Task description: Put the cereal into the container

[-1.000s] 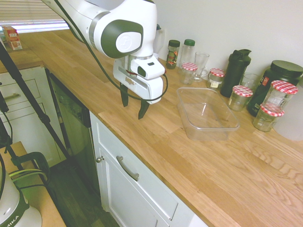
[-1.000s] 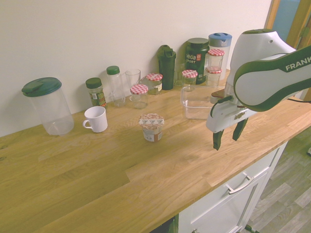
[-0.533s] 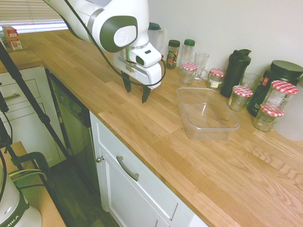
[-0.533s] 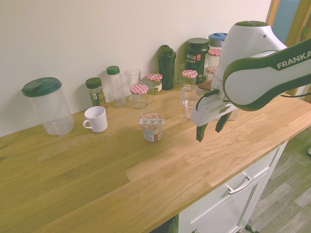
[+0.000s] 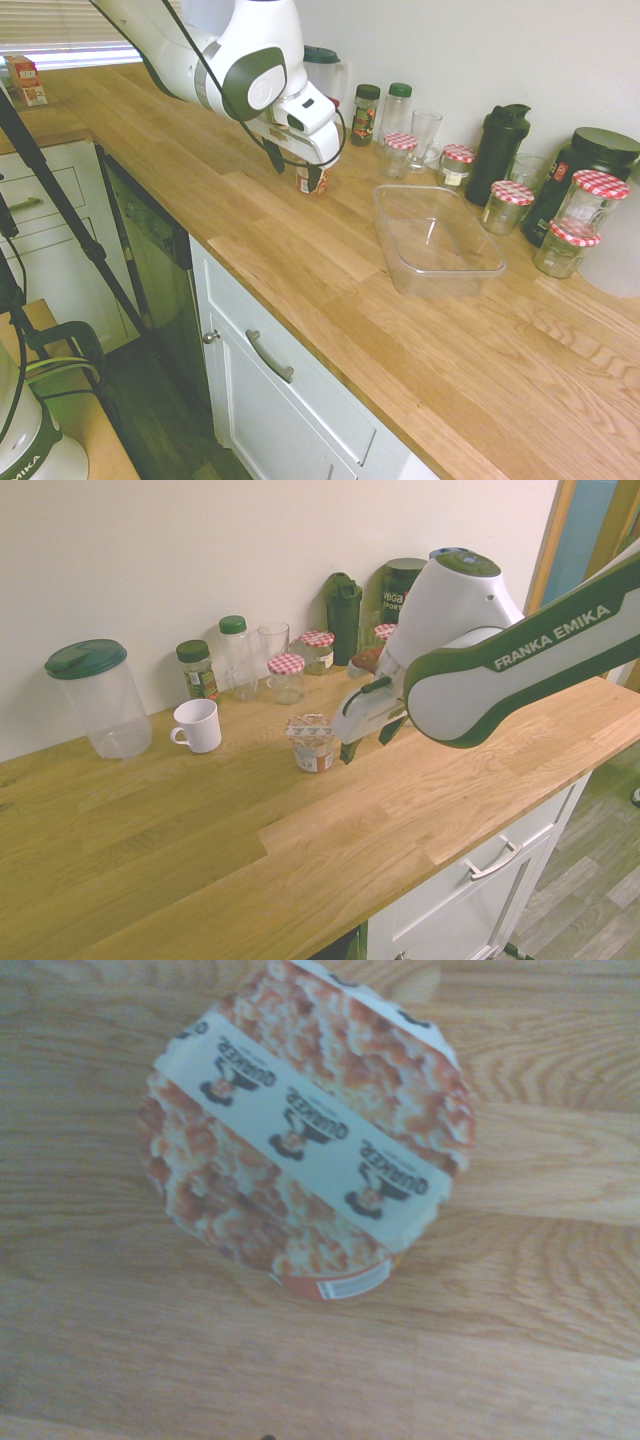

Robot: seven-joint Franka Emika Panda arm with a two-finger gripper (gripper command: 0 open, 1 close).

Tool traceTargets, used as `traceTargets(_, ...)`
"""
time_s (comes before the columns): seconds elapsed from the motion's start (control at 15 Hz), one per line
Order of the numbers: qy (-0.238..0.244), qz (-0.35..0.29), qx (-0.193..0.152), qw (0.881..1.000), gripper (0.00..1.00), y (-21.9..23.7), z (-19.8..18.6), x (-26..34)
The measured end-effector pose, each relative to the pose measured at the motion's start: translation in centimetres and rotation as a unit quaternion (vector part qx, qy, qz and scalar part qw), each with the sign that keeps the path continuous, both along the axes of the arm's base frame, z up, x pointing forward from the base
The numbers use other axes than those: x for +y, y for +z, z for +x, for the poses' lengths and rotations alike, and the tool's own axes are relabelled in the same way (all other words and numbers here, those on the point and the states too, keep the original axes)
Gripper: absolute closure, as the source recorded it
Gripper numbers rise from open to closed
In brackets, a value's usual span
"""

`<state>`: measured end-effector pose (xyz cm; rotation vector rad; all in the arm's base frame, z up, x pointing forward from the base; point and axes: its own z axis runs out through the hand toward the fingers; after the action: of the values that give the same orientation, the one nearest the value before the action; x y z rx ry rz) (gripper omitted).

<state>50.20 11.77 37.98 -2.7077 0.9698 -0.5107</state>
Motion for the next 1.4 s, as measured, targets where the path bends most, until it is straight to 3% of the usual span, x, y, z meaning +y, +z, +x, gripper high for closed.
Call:
traceTargets(0.73,0.005,-0.02,-0.076,0.997,0.0,-2.4,3.2,4.1)
traceTargets(1.33,0.009,-0.014,-0.093,0.996,0.0,-4.0,7.2,6.7)
traceTargets(1.4,0.008,-0.013,-0.097,0.995,1.0,-3.7,7.5,6.5)
